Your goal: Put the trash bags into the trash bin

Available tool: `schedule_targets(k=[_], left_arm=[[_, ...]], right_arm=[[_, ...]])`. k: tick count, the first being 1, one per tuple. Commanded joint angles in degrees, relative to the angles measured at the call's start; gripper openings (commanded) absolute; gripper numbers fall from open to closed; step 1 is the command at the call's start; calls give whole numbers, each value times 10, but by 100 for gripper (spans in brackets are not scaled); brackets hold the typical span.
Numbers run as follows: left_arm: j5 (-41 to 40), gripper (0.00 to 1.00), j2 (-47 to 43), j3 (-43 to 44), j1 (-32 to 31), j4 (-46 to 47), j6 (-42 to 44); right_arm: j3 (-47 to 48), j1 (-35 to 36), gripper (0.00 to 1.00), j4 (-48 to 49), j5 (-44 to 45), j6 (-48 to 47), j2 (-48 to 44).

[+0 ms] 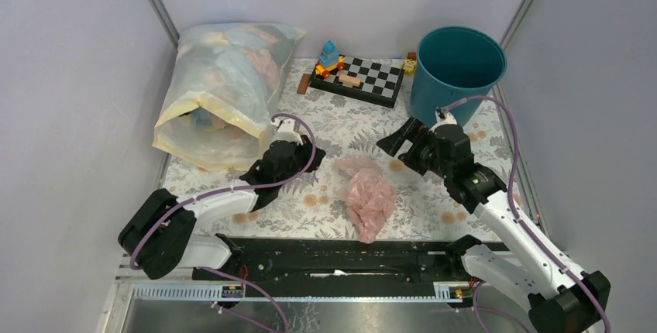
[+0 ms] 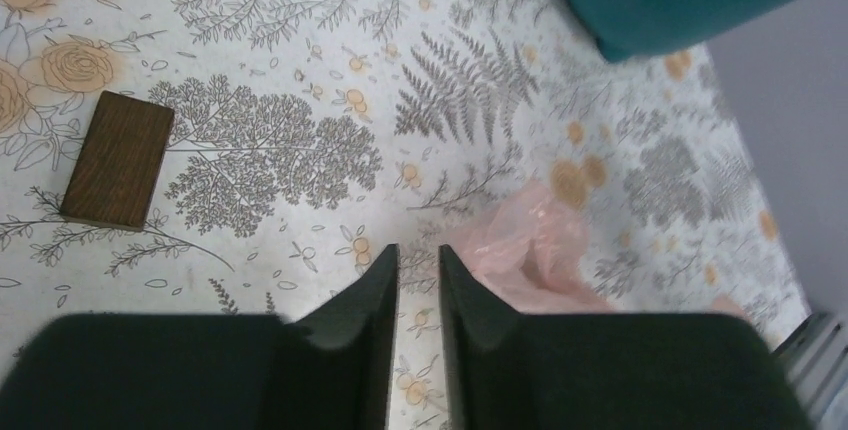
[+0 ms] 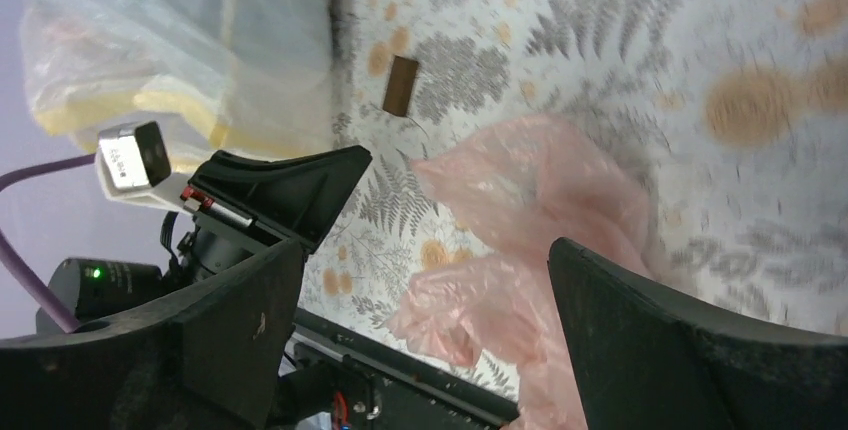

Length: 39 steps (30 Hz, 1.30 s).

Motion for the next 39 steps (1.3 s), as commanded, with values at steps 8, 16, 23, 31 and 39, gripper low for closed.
schedule_targets(k=[8,16,23,31,39], left_arm=[[63,68,36,29,1,47,2],[99,70,57,36,0,59,6],[133,73,107,55,1,74,-9],[190,76,191,110,2,46,-24],[195,0,213,129,8,27,-23]], right_arm=[[28,158,100,-132,146,302,24],[58,229,100,-164,211,362,95],[59,230,87,-119,217,360,165],[31,230,12,-95,230,330,158],[9,229,0,-97,246,283,118]])
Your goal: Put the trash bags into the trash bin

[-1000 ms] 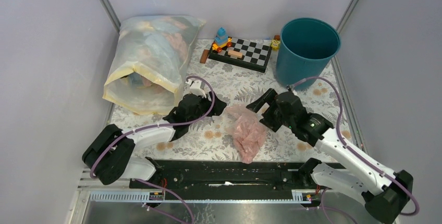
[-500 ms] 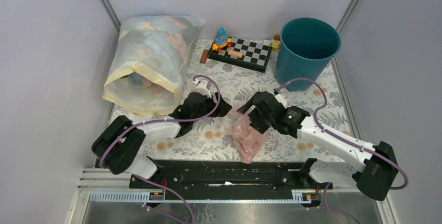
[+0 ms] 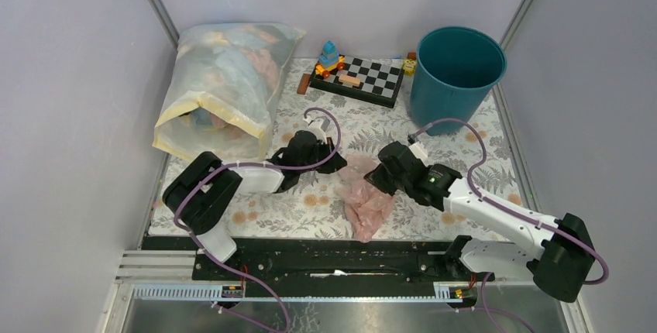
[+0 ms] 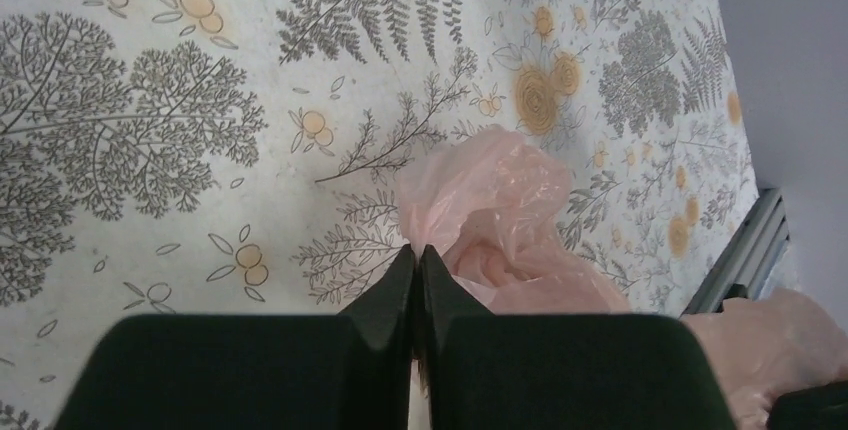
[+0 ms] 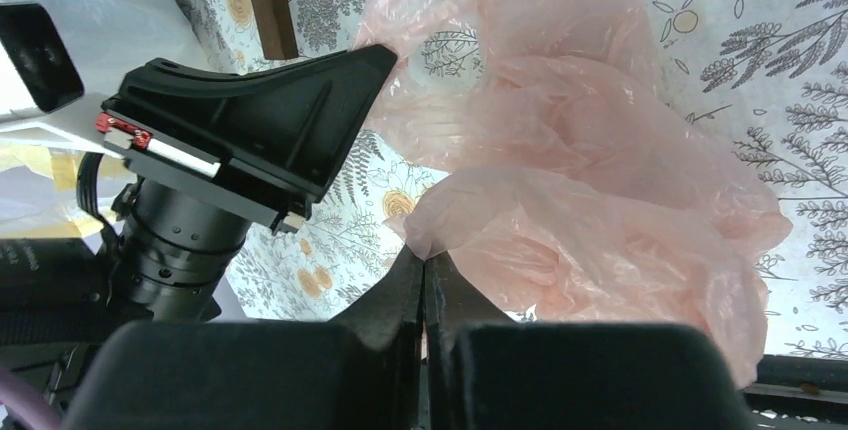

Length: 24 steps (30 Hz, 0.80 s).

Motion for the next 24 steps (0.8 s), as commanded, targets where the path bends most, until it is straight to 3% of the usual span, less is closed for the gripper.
schedule_targets(k=[1,6,12,18,21,24], left_arm=[[3,0,-16,20,9,-5,10],[-110,0,-150,-28,11,-38,45],[-315,0,-372,-53,14,-193,12],[-396,0,-537,-53,17,-372,-56],[-392,0,-570,-76,16,-410,-79],[-397,0,-577,-108,16,-437,-101]], right_arm=[[-1,3,0,2,50,-51,-30],[56,3,0,-20,87,-243,-65],[121,2,5,-99,171,-395,-138],[83,3,8,-140,264,-395,-216],[32,3,13,-150,289,-358,-237],[-19,2,12,-162,318,-296,-244]])
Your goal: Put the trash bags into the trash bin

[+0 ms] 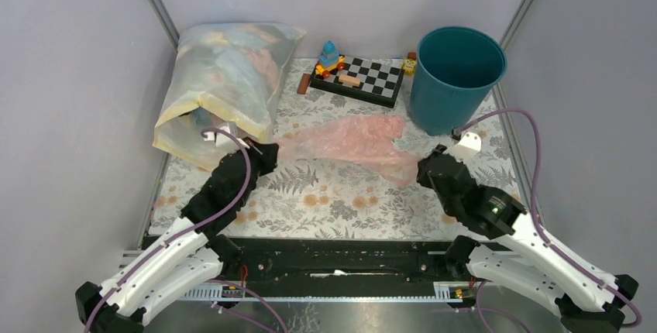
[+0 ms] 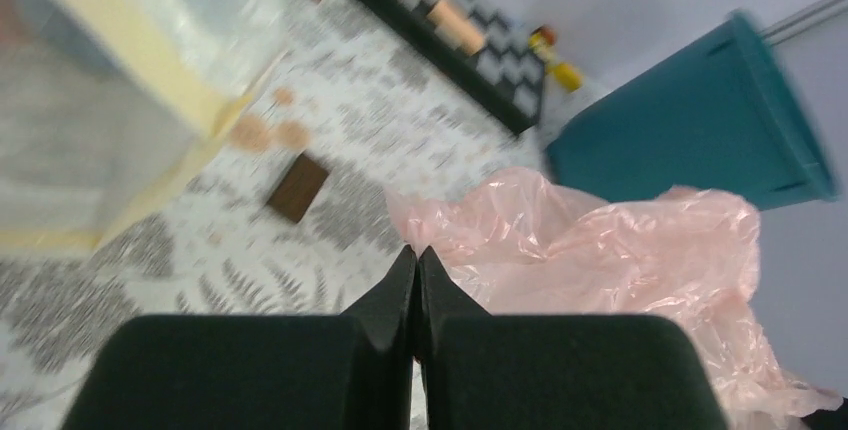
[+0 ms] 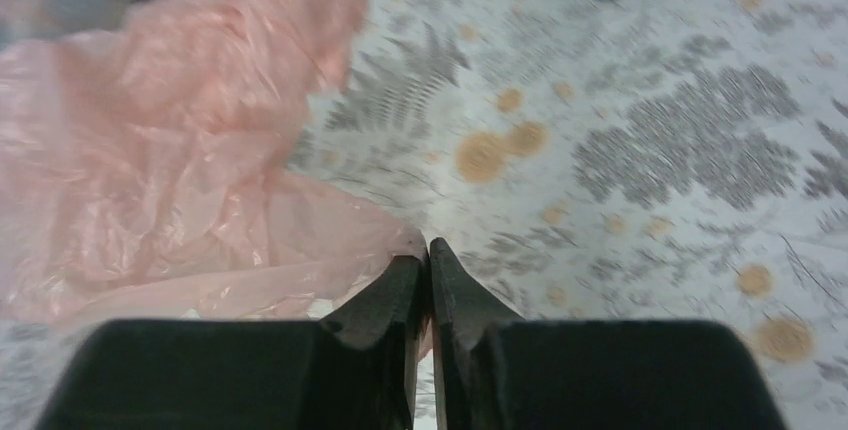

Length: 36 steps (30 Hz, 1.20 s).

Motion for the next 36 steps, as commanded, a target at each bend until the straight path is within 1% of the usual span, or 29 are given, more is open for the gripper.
schedule_targets(k=[1,3,7,9,11,12,14,15,16,18,20,22,24,25,27,29,33,34,35,36], left_arm=[[-40,0,-1,-46,2,-100,-51],[-65,0,0,-54,2,-141,-78],[-51,0,0,-60,2,-190,-111],[-32,0,-7,-67,2,-194,-113],[2,0,-19,-73,2,-188,-107],[29,0,-24,-77,2,-178,-101],[97,0,-31,-88,1,-145,-89],[135,0,-32,-93,1,-127,-86],[169,0,-31,-98,1,-112,-85],[221,0,-25,-101,1,-91,-86],[268,0,-13,-95,-1,-75,-82],[300,0,0,-83,-6,-68,-74],[320,0,12,-69,-12,-69,-75],[325,0,16,-63,-16,-68,-75],[333,0,18,-54,-23,-69,-77],[338,0,15,-50,-24,-69,-82],[352,0,9,-43,-29,-70,-78],[356,0,9,-39,-29,-74,-76],[359,0,10,-34,-29,-81,-74],[362,0,11,-29,-28,-88,-72]], right_arm=[[-69,2,10,-61,90,94,1],[-83,2,8,-95,126,159,-2],[-100,2,10,-106,144,186,-11],[-105,2,12,-100,133,168,-11],[-109,2,17,-67,88,93,-8],[-113,2,23,-37,40,40,-8],[-121,2,43,13,-67,-41,-7],[-124,2,55,29,-112,-59,-7],[-128,2,63,40,-145,-69,-8],[-138,2,69,73,-210,-99,-13],[-138,2,75,88,-246,-117,-14],[-128,2,78,91,-272,-131,-8],[-111,3,80,89,-284,-132,0],[-104,3,82,90,-290,-135,5],[-88,3,86,90,-302,-151,21],[-72,7,87,88,-302,-175,40],[-44,8,91,68,-238,-234,77],[-35,8,93,62,-216,-245,85],[-27,7,98,55,-193,-250,93],[-20,7,100,52,-174,-255,100]])
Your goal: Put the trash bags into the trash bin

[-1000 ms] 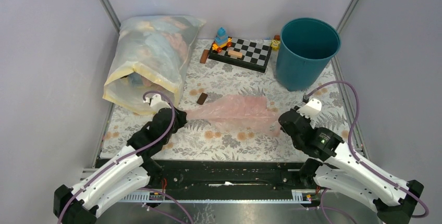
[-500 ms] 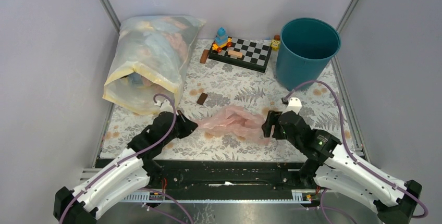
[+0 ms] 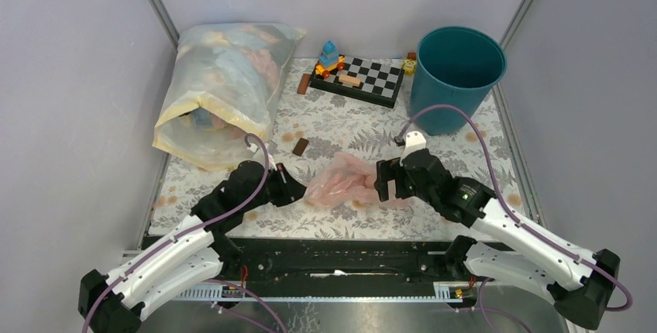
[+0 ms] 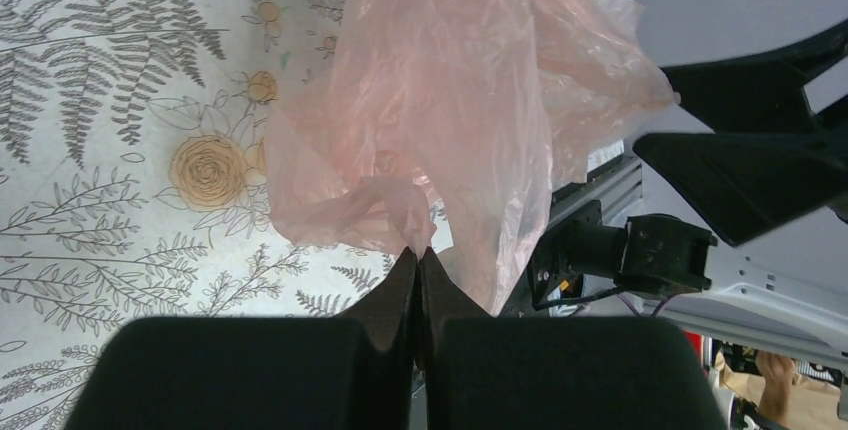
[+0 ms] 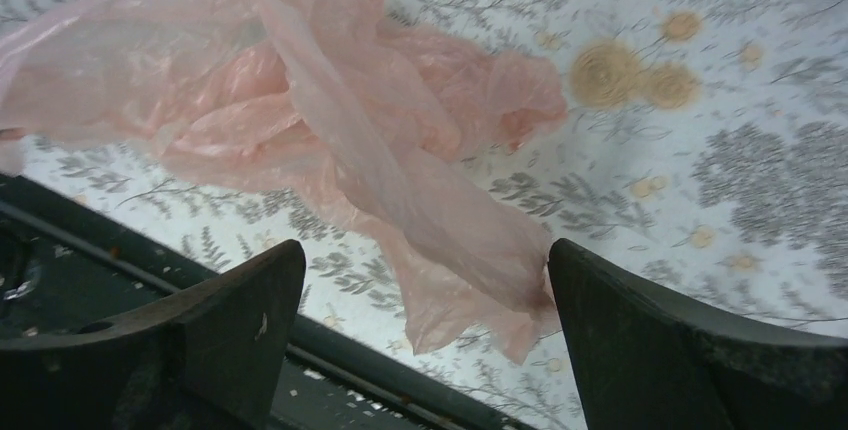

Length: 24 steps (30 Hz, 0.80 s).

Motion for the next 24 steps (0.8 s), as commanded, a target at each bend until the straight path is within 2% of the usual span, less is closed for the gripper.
schedule_targets(k=[1,11,13,14,15,17,18,19,21,23,24], left_arm=[[33,0,-6,40,-2,2,16],[49,1,-26,53,-2,-45,25],[48,2,-31,59,-2,-63,36],[44,3,-32,62,-2,-72,43],[39,6,-34,65,-2,-82,49],[37,20,-37,70,-2,-92,76],[44,30,-38,73,-2,-92,95],[41,44,-40,74,-2,-94,106],[25,65,-45,73,-3,-82,118],[11,86,-43,64,-3,-48,128],[5,92,-38,59,-3,-32,131]], right_arm=[[49,3,100,-10,89,-63,27],[28,3,99,75,54,-78,103],[18,4,91,94,50,-83,114],[13,3,83,104,47,-85,115],[8,4,71,114,42,-87,115],[1,4,43,134,37,-90,110],[0,3,29,138,35,-90,107],[1,4,20,140,32,-90,104],[2,4,13,140,30,-89,99],[12,4,10,131,31,-88,98],[19,3,10,122,31,-87,98]])
